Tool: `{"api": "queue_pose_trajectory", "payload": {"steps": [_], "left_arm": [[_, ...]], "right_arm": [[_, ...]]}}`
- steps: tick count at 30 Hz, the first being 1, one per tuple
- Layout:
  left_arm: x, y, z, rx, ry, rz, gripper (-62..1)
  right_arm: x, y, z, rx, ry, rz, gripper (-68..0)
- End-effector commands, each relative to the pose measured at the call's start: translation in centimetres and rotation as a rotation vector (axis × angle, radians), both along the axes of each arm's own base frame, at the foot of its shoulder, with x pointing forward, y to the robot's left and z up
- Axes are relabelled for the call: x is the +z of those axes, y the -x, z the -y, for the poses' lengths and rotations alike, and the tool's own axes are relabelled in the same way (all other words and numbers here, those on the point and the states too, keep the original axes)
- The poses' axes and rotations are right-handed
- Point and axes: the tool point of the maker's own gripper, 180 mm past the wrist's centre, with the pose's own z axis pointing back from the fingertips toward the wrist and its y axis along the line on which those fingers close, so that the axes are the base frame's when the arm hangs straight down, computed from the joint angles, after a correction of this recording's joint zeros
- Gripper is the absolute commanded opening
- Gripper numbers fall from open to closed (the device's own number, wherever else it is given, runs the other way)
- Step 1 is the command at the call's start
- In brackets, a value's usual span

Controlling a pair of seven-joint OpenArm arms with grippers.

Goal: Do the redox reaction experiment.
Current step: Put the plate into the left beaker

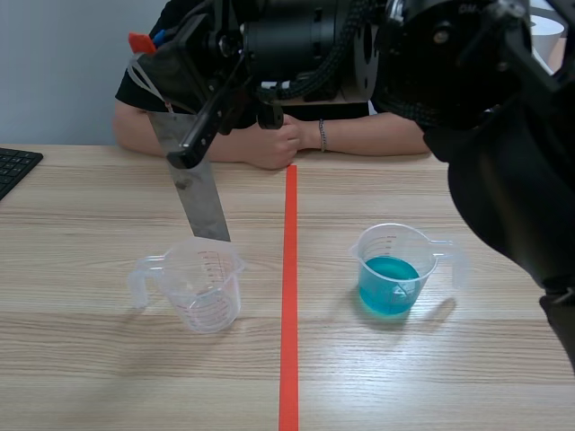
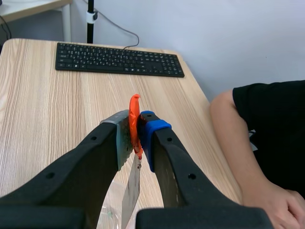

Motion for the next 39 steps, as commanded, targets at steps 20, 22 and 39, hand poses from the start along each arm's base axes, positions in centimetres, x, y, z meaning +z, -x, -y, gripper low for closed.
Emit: {"api": "queue_pose_trajectory", "payload": {"steps": [20, 22, 39], "left_arm": [[0.2, 0.0, 0.1, -0.001, 0.004, 0.007, -58.2], [0.2, 0.0, 0.1, -0.001, 0.003, 0.007, -58.2], [0.2, 0.0, 0.1, -0.001, 0.004, 0.007, -58.2]], "right_arm": [[0.4, -0.3, -4.2, 0.065, -0.026, -0.018, -66.8], [0.3, -0.3, -4.4, 0.069, -0.026, -0.019, -66.8], [-2.8, -0.9, -5.1, 0.062, 0.007, -0.098, -66.8]]}}
